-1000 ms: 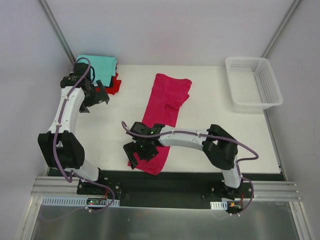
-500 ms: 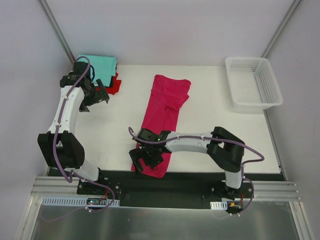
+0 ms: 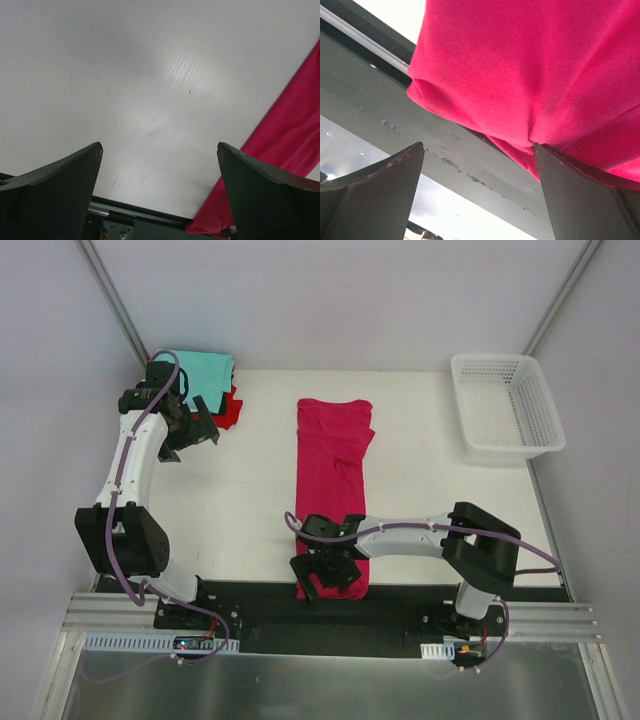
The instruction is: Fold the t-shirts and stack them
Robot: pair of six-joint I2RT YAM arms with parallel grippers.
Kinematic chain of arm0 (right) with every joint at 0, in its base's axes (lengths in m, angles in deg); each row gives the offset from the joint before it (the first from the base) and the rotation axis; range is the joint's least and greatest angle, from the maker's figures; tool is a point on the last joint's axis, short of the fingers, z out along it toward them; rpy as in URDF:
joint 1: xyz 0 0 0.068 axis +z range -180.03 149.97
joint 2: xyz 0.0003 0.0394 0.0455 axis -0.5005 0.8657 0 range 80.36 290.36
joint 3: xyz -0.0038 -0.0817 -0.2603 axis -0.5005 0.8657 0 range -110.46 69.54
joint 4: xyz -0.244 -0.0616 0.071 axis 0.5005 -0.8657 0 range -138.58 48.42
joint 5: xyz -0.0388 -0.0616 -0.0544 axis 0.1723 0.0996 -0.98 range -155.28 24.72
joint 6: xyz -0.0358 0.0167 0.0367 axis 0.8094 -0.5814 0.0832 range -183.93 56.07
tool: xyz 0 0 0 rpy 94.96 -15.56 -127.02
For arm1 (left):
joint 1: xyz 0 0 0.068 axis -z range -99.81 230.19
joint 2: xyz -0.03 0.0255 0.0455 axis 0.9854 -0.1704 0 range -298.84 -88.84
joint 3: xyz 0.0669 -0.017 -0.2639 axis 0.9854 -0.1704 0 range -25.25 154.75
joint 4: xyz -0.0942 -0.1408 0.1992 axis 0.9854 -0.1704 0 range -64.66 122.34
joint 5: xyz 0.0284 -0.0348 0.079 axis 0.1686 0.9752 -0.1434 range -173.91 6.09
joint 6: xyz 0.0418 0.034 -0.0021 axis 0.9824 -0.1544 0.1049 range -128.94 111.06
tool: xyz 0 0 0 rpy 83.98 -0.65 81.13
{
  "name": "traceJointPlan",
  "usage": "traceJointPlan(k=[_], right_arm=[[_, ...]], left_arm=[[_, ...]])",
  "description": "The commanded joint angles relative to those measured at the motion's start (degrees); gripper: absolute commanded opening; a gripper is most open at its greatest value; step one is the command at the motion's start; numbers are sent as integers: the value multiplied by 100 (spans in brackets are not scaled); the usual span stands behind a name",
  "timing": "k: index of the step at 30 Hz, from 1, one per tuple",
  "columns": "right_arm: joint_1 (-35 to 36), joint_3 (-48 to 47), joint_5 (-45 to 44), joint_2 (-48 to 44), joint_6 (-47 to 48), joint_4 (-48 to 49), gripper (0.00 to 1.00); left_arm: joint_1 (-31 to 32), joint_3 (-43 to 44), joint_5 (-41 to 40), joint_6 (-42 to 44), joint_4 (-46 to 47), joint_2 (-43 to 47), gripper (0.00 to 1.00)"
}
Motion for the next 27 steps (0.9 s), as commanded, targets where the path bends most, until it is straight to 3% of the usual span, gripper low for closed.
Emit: traceJointPlan(k=[1,7,11,15,21,27], right_arm=[[-113,139,-321,-461,-42,-385,96],[-96,-545,-777,-770,212,-1060,96],[-61,-1615,-1304,-954,379,-2034,96],[-262,-1970,-1805,-1243,459,-2292,96],[-412,-1112,-2972,-2236,-103,-2002,96],[-333,-292,-3826,-3870,-420,-1774,96]], left_arm=[[15,130,295,246,-155,16,99],[287,207,595,387,-164,138,99],[839,568,1341,334,-182,261,99],[1585,771,2009,482,-173,61,99],[2054,902,3090,887,-68,-922,99],[2186,1105,4460,766,563,-1749,99]])
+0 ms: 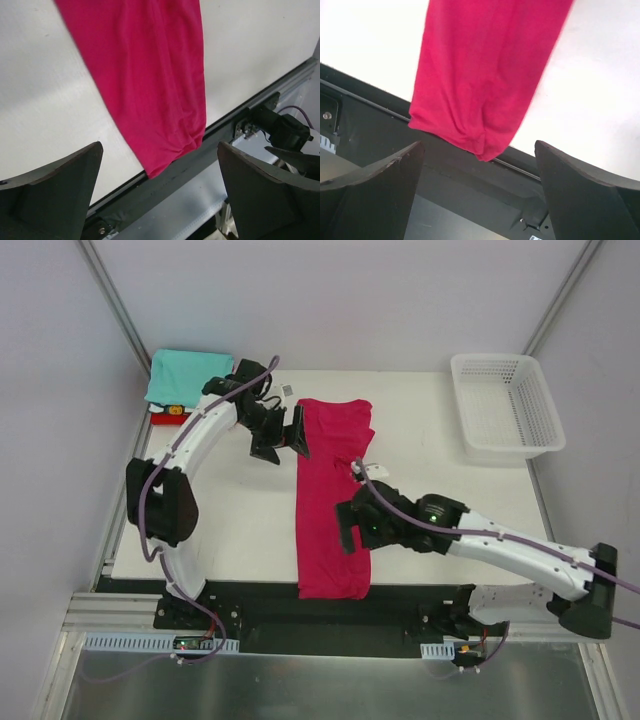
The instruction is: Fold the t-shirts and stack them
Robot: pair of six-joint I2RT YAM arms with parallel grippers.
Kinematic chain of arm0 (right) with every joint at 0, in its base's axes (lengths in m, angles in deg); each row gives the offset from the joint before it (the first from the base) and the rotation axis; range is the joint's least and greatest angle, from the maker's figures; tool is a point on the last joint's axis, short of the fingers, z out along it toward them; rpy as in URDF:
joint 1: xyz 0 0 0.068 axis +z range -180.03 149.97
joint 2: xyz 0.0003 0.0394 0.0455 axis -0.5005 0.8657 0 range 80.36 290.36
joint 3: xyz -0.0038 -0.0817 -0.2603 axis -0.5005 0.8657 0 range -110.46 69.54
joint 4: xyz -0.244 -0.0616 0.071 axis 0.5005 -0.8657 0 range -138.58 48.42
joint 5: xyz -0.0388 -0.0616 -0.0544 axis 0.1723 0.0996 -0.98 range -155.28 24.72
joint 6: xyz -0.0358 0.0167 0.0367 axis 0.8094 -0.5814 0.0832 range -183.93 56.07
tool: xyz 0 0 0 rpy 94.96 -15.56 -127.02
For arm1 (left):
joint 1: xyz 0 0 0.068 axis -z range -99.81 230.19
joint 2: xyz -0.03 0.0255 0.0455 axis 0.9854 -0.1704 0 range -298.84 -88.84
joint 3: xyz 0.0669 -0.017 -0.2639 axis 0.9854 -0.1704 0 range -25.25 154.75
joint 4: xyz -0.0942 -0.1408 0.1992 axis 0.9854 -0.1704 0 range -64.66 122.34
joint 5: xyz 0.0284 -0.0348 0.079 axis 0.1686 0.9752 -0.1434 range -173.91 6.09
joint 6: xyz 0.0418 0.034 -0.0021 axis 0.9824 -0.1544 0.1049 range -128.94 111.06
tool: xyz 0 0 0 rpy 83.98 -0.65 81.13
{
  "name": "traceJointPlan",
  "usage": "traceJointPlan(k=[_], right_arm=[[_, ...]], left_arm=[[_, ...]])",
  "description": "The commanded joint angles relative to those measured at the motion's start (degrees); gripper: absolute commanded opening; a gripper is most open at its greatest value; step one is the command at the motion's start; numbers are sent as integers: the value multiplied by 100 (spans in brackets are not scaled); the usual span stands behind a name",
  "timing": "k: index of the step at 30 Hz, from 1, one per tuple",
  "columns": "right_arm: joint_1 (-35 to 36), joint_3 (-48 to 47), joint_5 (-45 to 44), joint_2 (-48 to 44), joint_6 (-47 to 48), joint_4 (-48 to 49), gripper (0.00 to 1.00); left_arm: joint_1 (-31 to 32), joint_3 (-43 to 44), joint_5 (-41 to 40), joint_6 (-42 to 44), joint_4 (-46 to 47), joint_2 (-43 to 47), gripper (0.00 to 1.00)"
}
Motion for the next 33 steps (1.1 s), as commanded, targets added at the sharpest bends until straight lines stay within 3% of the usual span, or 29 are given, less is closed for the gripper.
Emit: traceJointPlan(k=[1,4,13,27,33], right_arm=[[109,473,-1054,-1164,-354,-73,96],[135,527,-1283,-1692,-311,-301,96],[144,746,-1187,-2000,-504,-470,96],[144,799,-1345,-2554,-627,-821,96],[144,738,-1406,-2817,-680,-1066,96]], left_arm=[[55,261,1223,7,504,-435,99],[81,471,1653,-161,898,-804,99],[450,1411,3587,-1065,2253,-2175,99],[380,1175,3193,-1514,3132,-3213,99],[231,1508,3149,-1830,3414,-3634,99]])
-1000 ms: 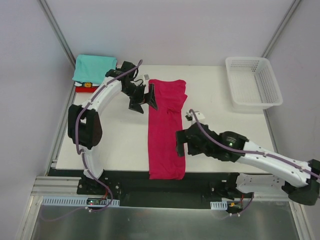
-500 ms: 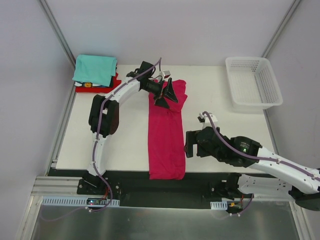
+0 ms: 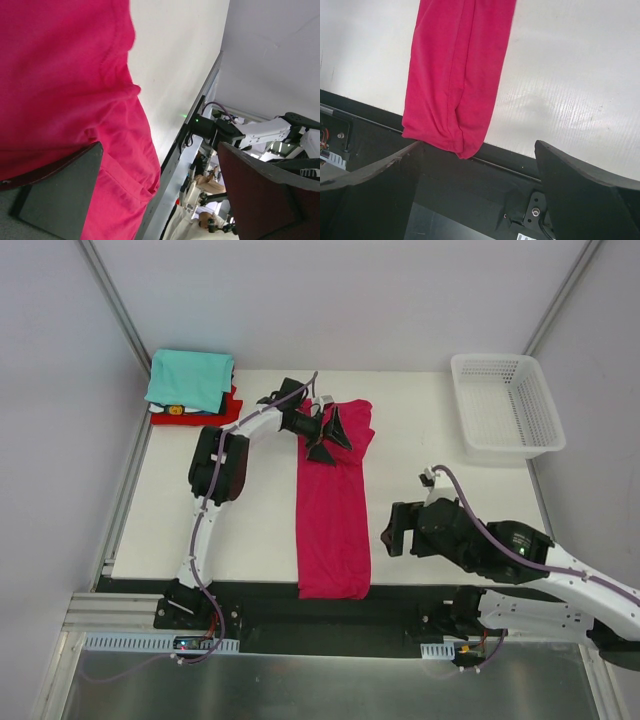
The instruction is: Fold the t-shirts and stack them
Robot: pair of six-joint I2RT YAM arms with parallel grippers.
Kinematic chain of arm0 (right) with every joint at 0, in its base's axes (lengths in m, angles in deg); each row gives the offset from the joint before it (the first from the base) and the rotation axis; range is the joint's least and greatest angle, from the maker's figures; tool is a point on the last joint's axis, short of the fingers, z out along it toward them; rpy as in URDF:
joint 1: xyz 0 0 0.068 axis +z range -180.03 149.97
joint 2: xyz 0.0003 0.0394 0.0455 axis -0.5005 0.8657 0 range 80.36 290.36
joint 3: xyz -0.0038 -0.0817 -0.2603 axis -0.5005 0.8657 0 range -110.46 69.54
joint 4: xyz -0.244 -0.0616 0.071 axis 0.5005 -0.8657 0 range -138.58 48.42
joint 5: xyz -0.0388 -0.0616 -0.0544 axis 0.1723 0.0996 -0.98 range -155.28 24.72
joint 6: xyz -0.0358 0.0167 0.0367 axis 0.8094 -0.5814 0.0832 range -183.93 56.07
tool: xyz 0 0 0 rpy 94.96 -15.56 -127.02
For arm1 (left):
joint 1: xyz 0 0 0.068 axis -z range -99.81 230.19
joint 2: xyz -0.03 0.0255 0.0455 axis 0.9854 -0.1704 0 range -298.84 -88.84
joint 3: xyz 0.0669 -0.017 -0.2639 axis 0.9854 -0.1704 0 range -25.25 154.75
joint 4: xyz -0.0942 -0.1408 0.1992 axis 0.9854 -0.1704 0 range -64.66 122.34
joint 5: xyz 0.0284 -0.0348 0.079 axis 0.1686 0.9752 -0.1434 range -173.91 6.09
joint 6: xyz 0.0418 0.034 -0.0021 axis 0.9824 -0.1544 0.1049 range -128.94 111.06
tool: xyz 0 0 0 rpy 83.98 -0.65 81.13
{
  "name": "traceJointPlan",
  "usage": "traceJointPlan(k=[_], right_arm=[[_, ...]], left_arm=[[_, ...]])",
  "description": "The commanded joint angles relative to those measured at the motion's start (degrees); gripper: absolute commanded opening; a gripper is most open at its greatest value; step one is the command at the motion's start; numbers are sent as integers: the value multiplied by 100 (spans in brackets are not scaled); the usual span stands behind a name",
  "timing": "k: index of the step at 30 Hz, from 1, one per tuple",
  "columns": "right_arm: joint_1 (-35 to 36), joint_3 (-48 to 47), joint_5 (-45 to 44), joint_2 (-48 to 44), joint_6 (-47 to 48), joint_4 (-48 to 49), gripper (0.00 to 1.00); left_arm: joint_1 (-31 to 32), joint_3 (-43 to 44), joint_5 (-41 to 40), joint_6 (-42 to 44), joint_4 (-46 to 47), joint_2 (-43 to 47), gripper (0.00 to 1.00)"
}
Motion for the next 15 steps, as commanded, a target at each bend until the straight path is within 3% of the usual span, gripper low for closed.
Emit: traceJointPlan(k=[1,15], right_arm=[[21,-71,-193,-182,-125,-319,96],[21,-97,-246,-630,-257,-750,96]], left_arm=[[-148,401,1,-318,349,-297,99],[-411,1928,97,-1206,859,-1536,99]])
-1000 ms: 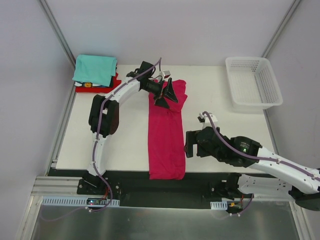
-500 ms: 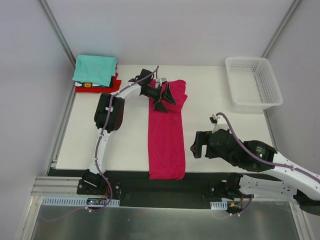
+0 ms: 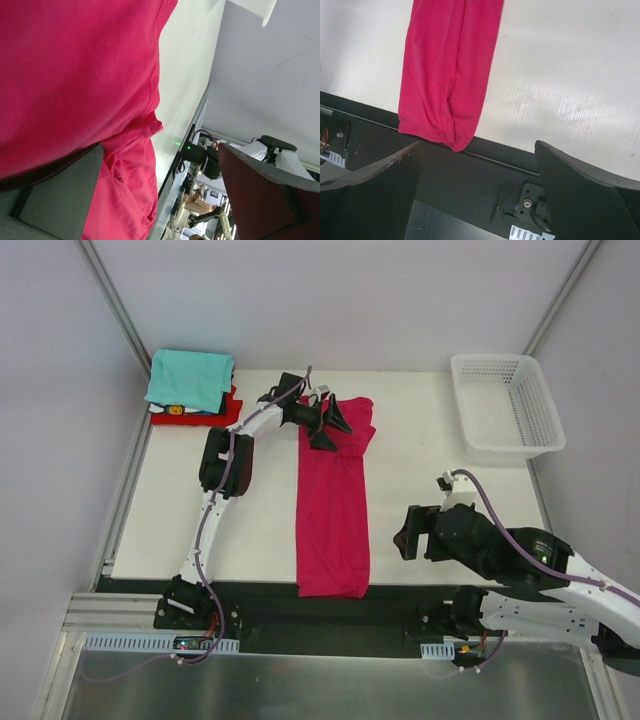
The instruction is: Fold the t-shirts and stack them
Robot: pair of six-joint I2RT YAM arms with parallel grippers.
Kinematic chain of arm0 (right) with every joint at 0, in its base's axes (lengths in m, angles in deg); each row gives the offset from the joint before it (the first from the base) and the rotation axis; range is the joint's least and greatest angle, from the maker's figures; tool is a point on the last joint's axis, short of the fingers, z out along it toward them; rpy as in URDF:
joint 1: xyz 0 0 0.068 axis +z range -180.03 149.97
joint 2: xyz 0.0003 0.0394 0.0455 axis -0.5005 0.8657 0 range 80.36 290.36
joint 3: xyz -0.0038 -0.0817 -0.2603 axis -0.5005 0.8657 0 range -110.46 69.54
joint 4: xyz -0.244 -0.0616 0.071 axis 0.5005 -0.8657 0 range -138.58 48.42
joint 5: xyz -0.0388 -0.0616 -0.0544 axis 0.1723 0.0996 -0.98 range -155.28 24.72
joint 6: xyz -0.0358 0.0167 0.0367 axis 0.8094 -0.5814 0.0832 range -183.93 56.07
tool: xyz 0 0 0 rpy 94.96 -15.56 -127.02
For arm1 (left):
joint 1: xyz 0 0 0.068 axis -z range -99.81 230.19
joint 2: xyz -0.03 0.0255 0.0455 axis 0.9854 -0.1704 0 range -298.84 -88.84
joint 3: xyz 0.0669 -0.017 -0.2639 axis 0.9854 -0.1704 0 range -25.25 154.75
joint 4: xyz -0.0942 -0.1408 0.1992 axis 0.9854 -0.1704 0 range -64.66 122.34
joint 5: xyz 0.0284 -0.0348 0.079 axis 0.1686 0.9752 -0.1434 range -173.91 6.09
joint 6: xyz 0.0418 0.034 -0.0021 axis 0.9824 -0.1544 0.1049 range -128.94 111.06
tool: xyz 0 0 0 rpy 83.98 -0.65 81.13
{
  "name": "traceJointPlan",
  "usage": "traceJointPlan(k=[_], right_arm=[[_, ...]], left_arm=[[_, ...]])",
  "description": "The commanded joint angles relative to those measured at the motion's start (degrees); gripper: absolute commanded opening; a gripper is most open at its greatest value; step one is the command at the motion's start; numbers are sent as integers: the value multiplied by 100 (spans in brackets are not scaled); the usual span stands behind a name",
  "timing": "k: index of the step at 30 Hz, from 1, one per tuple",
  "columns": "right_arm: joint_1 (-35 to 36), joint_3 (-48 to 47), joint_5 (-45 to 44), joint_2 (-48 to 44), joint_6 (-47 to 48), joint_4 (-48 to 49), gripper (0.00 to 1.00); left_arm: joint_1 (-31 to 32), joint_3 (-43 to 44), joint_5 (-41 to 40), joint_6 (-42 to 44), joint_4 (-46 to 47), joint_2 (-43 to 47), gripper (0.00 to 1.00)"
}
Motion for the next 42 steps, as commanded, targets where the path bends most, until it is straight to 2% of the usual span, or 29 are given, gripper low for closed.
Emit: traceJointPlan(k=[1,6,11,16,19,22,25,27,28,29,31,32,33,35,36,42], right_arm=[[21,-80,-117,-114,-134,-276,96],[13,-115,-170,-228,-284,-530,96],[4,-176,-231,-194,-284,-627,96],[13,-194,-126,148,-170,-540,96],[4,-211,15,254,-152,-373,96],[13,-186,225,316,-152,-250,96],[4,-141,392,351,-65,-136,96],[13,-89,524,430,32,-31,96],[-5,-71,612,718,276,109,96],[-14,-88,604,834,392,163,96],[-84,-167,341,1149,629,233,96],[-180,-185,375,1229,761,338,96],[-442,-220,567,1291,814,470,96],[-733,-37,866,1327,806,1049,96],[-969,51,1059,1318,771,1251,96],[-1375,965,1446,1424,683,2929,99]], left_arm=[[-190,721,93,-450,546,-496,99],[-375,1311,269,-1232,1285,-1006,99],[-586,1294,331,-1943,2303,-1244,99],[-727,803,402,-2060,2806,-903,99],[-832,950,279,-2006,2815,-840,99],[-937,1346,339,-2443,3122,-989,99],[-982,1084,445,-2692,3587,-771,99],[-982,507,358,-2447,3615,-165,99],[-982,-54,296,-1915,3189,681,99],[-982,-225,244,-1579,2880,1159,99],[-973,-1269,34,-1270,2317,1811,99],[-973,-1646,-220,-903,2071,2458,99],[-973,-2546,-397,-821,2016,2795,99],[-999,-3456,-661,-689,2007,3725,99],[-999,-4227,-888,-679,2007,3991,99],[-999,-6515,-1321,-705,2007,5838,99]])
